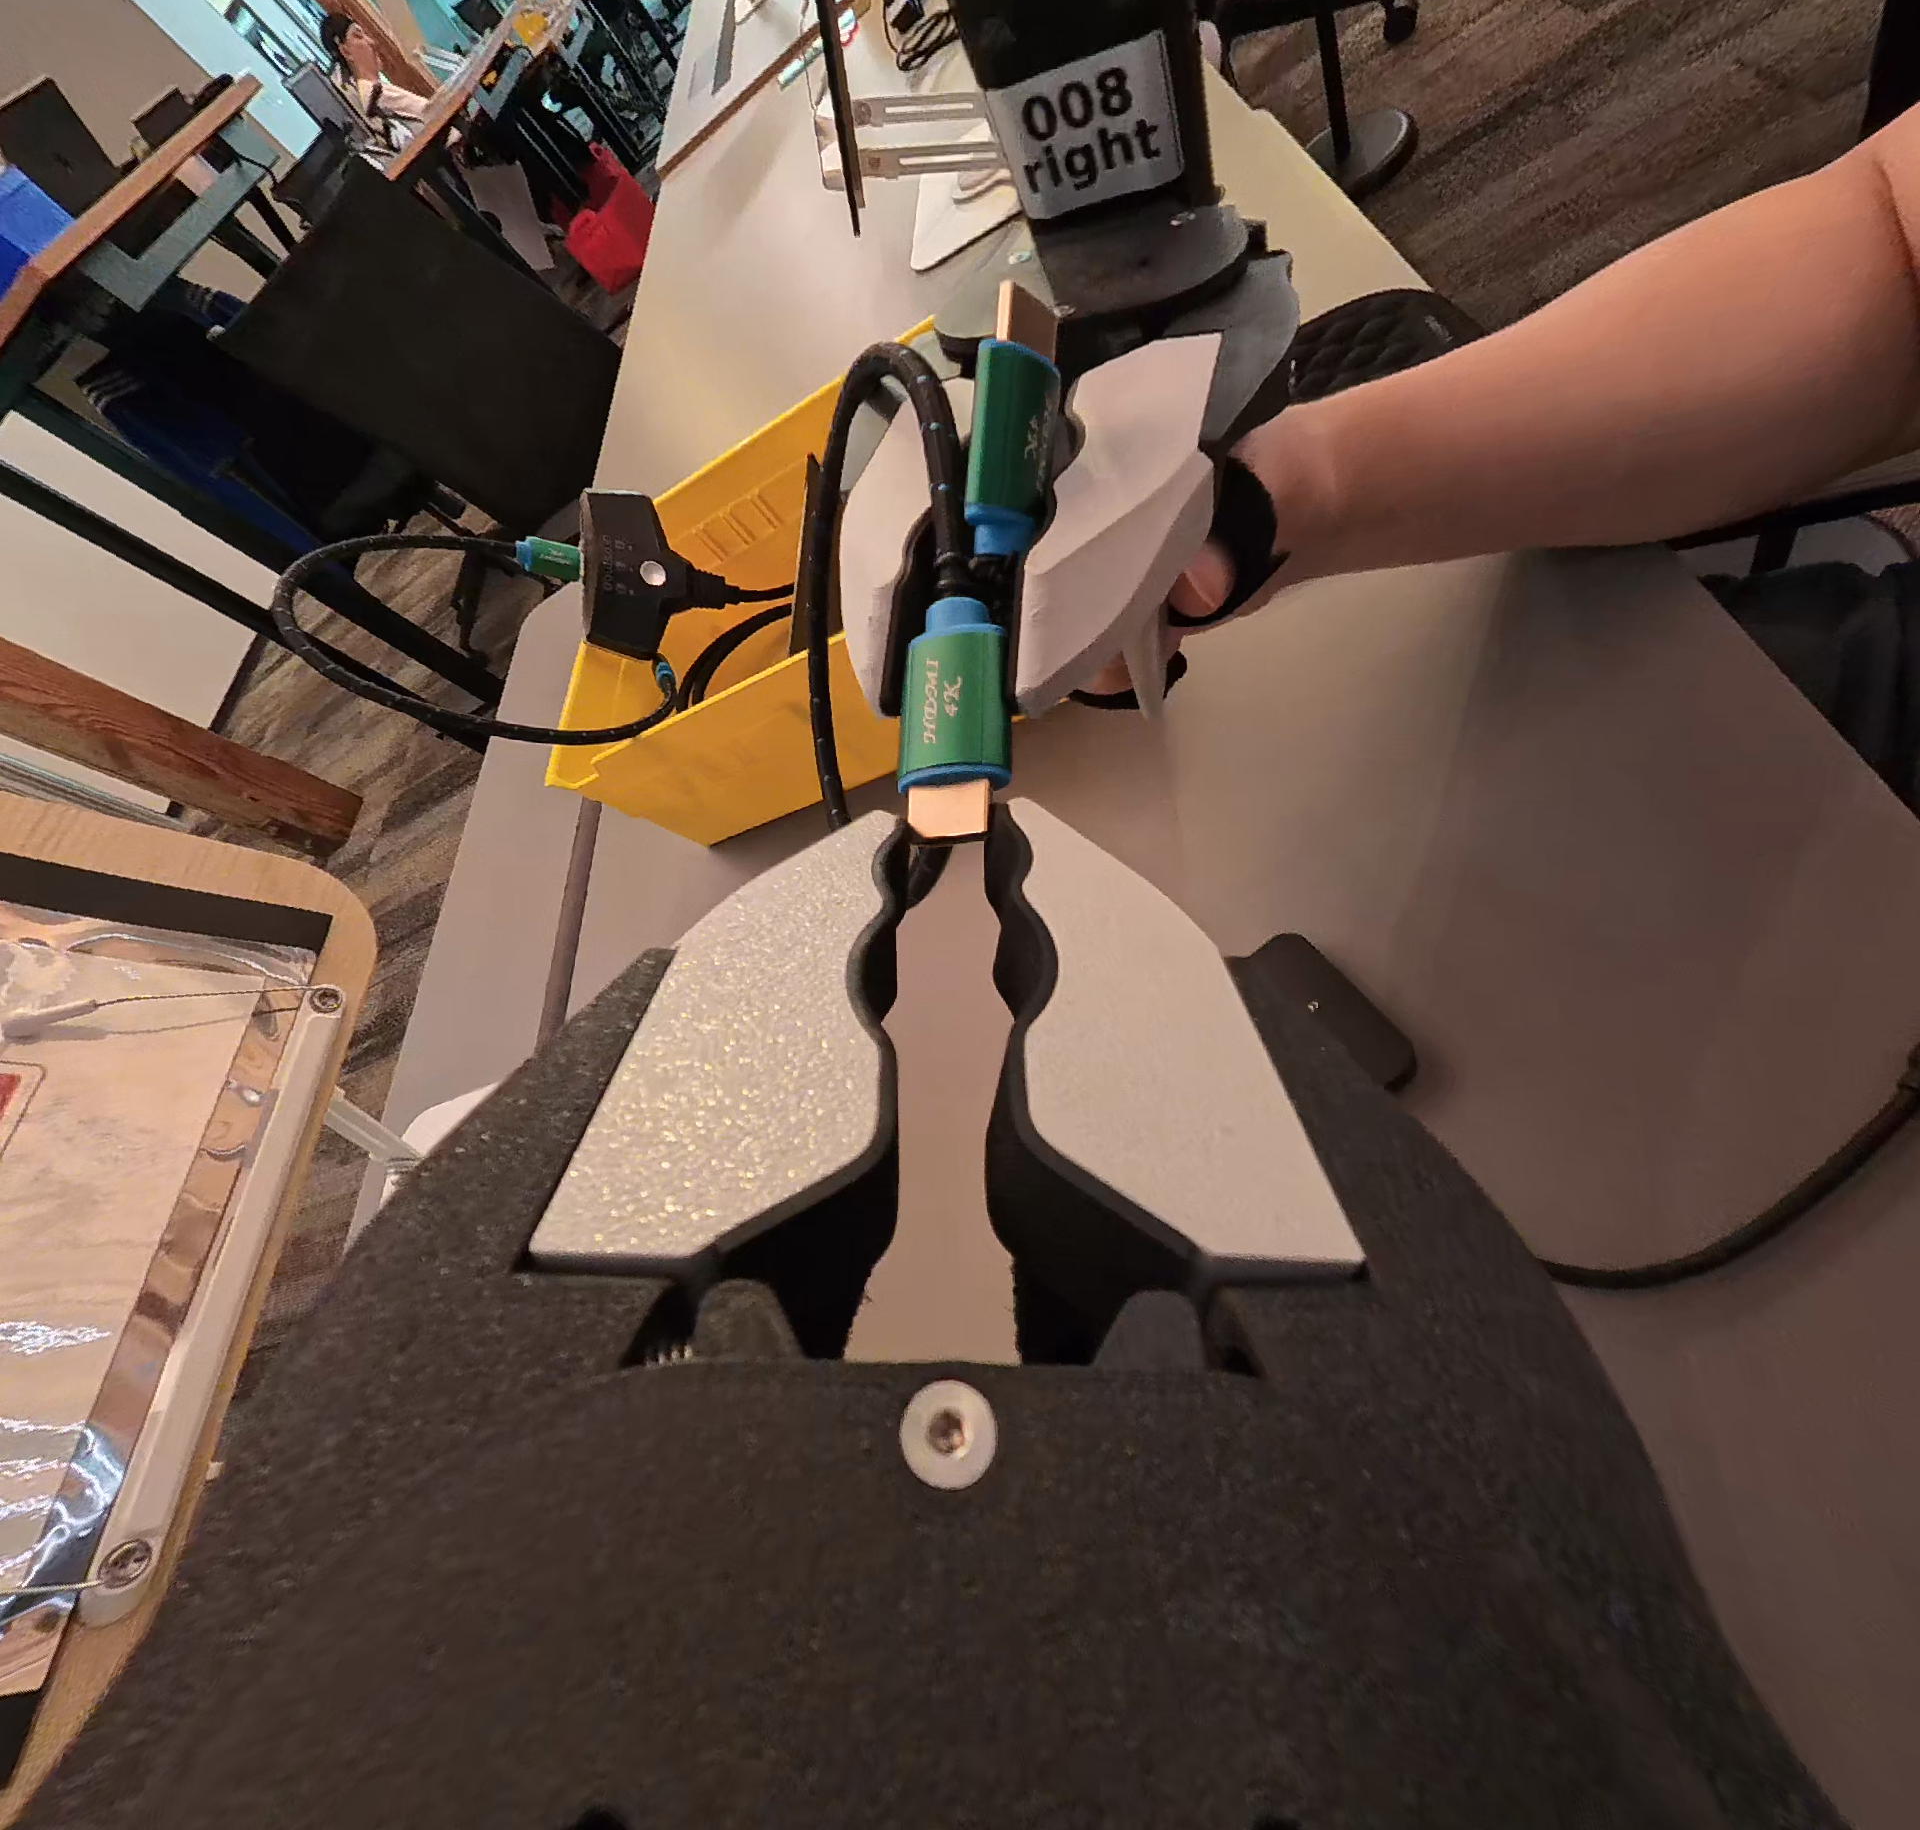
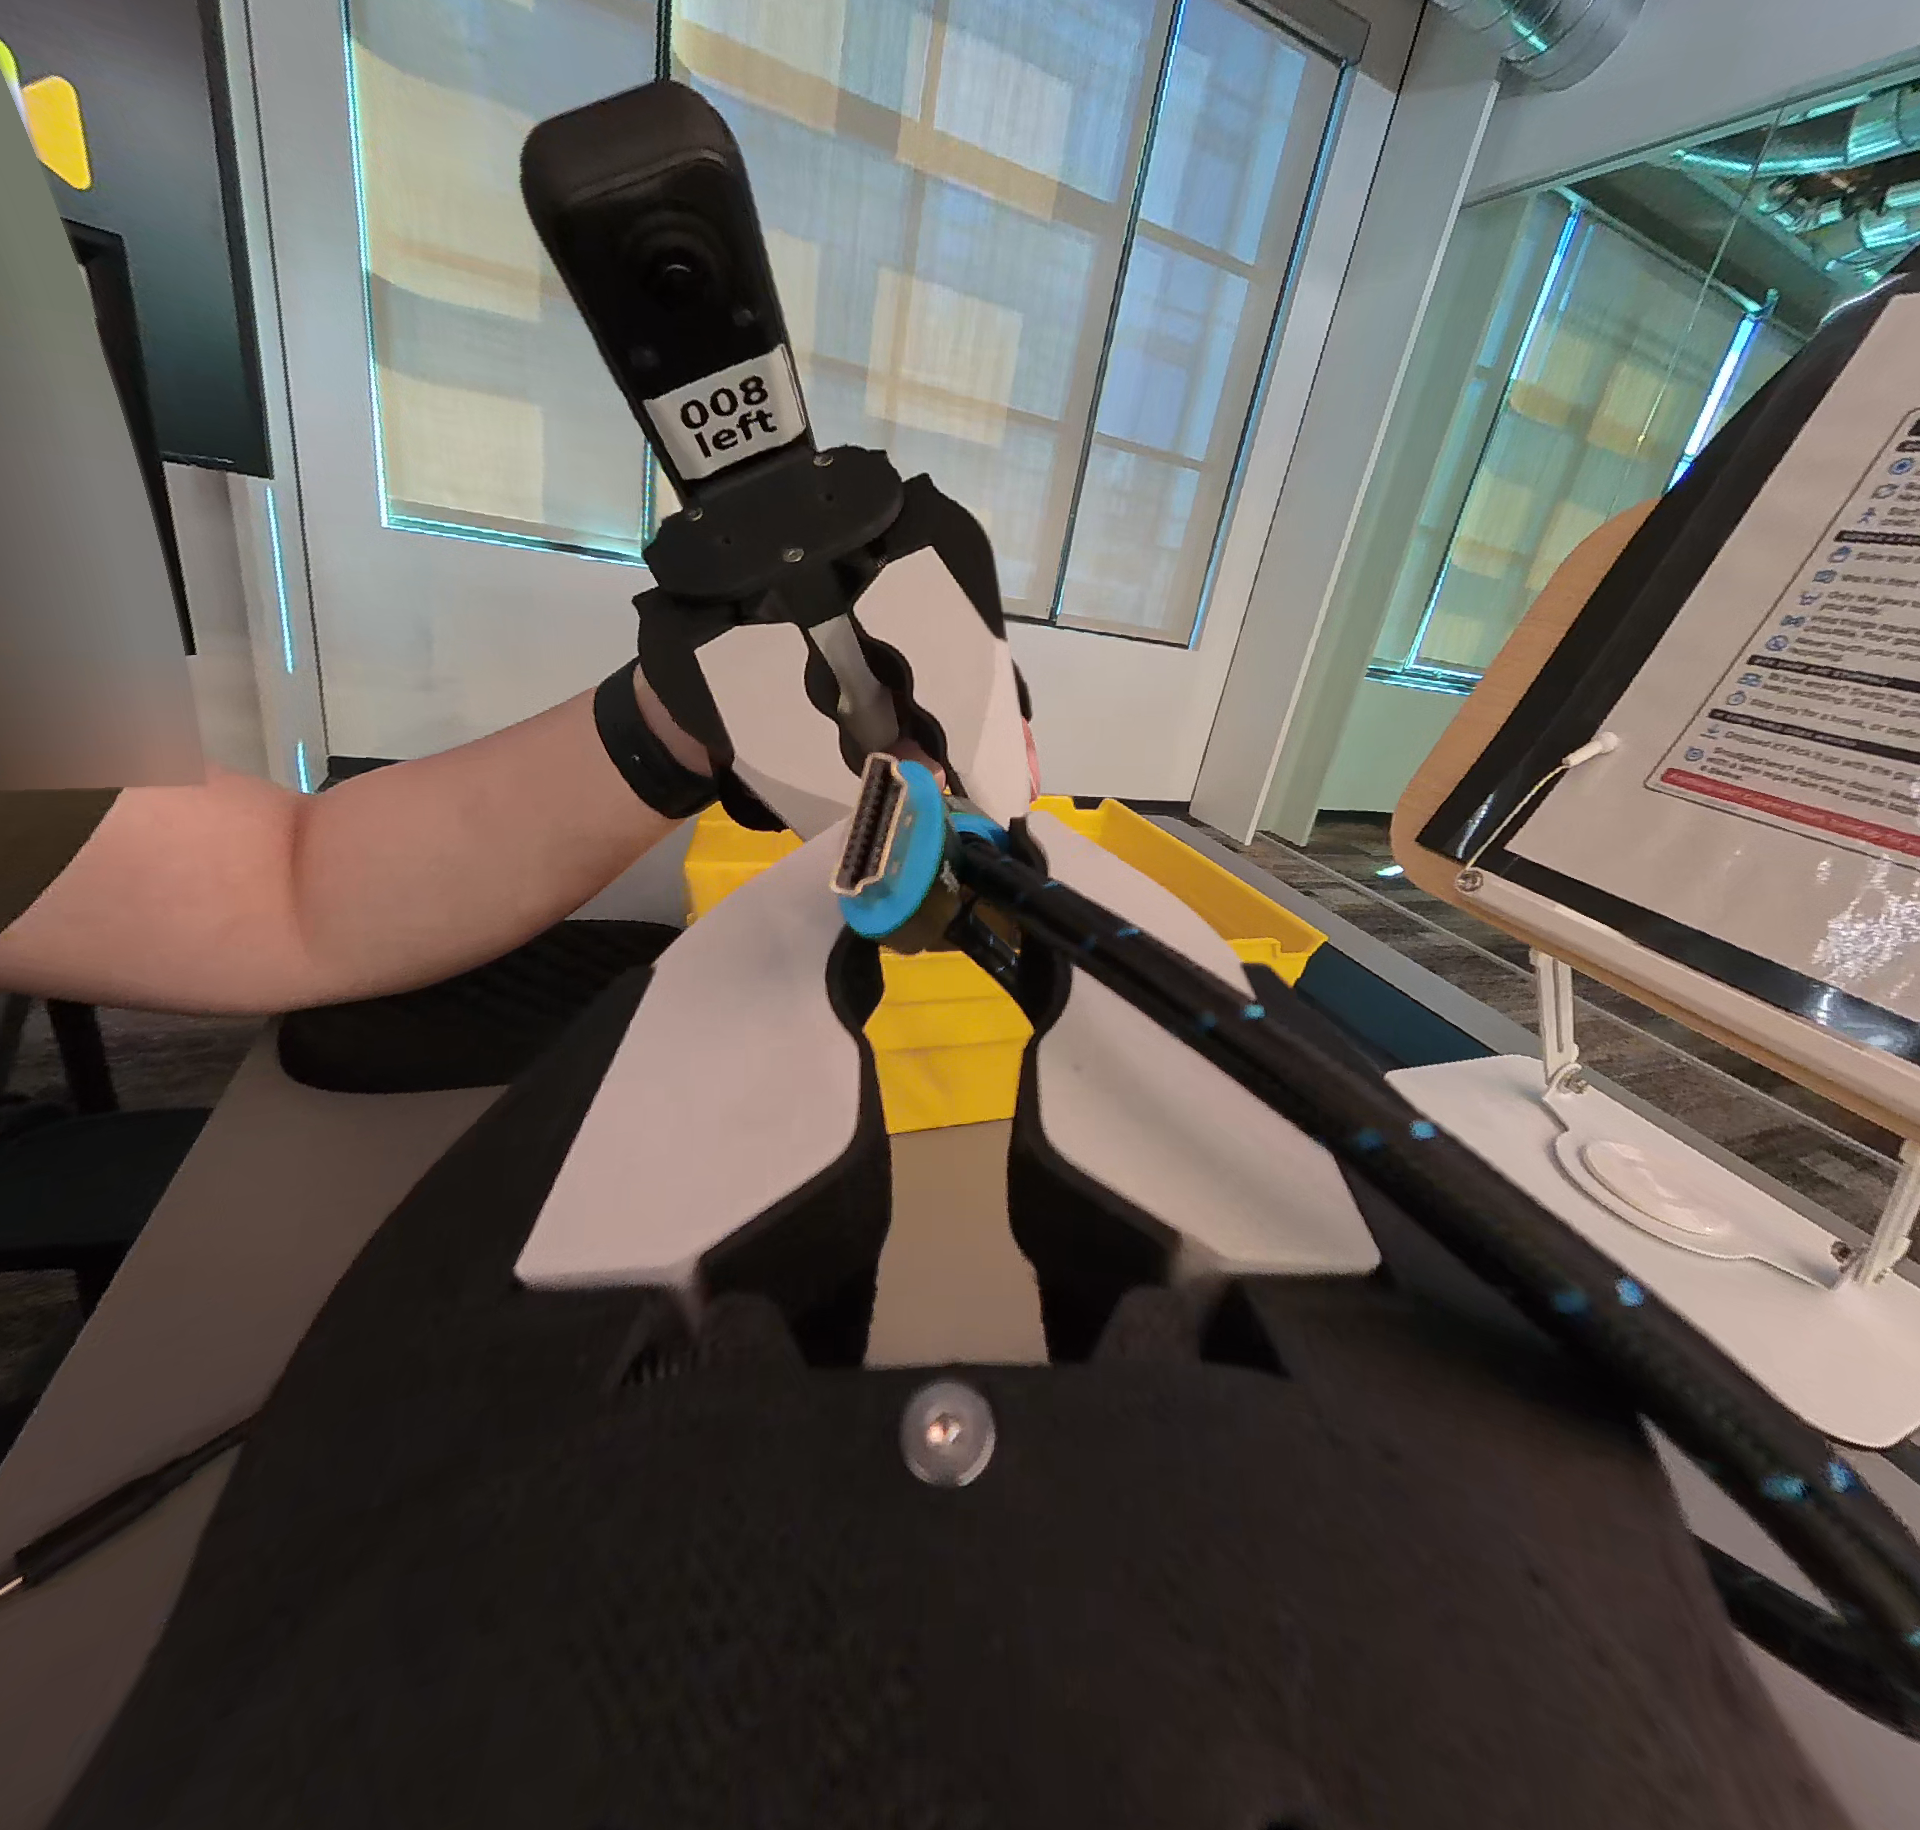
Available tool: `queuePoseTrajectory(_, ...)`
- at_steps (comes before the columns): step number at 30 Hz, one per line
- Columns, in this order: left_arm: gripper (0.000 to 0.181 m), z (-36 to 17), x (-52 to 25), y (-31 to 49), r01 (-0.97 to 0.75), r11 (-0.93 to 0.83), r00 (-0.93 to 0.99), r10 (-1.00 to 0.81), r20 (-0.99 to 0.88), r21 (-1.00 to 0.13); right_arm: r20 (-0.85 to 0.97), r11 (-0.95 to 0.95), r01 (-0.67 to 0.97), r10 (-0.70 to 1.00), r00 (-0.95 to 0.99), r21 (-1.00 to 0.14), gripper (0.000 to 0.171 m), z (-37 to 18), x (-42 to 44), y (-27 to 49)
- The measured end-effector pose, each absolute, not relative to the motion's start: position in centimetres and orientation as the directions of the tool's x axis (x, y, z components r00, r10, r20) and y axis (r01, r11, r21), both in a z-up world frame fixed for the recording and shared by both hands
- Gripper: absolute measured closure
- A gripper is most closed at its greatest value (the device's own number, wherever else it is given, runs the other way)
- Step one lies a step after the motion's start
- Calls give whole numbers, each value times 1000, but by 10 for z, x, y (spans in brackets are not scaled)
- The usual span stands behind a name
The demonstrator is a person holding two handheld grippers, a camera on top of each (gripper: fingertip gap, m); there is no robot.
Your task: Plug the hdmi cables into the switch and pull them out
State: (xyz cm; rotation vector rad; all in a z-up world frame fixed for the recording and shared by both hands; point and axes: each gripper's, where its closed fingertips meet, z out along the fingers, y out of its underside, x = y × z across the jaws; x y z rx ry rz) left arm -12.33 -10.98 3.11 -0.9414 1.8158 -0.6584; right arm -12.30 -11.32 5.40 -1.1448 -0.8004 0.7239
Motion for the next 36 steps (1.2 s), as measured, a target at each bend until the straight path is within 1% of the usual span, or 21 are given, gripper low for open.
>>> queuePoseTrajectory(2, 165, 32, -123, -107, -320, 559, -231, -829, -510, -765, 175, 270, -95, 816, 551, -958, 148, 56, -120, -112)
queuePoseTrajectory(4, 156, 31, -126, -99, -351, 562, -205, -826, -525, -749, 164, 273, -102, 793, 587, -957, 148, 58, -114, -107)
queuePoseTrajectory(7, 149, 36, -134, -89, -384, 546, -156, -833, -531, -745, 143, 270, -81, 713, 687, -959, 149, 58, -96, -94)
queuePoseTrajectory(11, 149, 50, -144, -72, -426, 531, -55, -823, -565, -733, 210, 282, 90, 432, 877, -955, 149, 61, -66, -68)
queuePoseTrajectory(14, 150, 56, -151, -63, -464, 514, 4, -813, -582, -721, 260, 255, 203, 216, 941, -945, 148, 88, -45, -47)
queuePoseTrajectory(17, 150, 60, -154, -60, -490, 509, 37, -799, -600, -708, 299, 244, 291, -3, 954, -925, 148, 128, -20, -27)
queuePoseTrajectory(20, 150, 63, -154, -65, -489, 517, 37, -792, -609, -703, 268, 234, 300, -158, 950, -925, 149, 157, 4, -18)
queuePoseTrajectory(23, 151, 63, -151, -71, -494, 530, 24, -784, -620, -689, 251, 191, 316, -301, 920, -929, 149, 160, 27, -17)
queuePoseTrajectory(27, 151, 56, -144, -80, -504, 544, -16, -782, -623, -671, 215, 163, 291, -371, 903, -943, 149, 144, 45, -15)
queuePoseTrajectory(29, 151, 53, -141, -84, -511, 551, -32, -779, -627, -659, 219, 141, 290, -380, 899, -947, 149, 140, 52, -14)
queuePoseTrajectory(36, 151, 51, -139, -85, -522, 554, -37, -774, -632, -648, 216, 155, 299, -401, 890, -942, 149, 144, 65, -17)
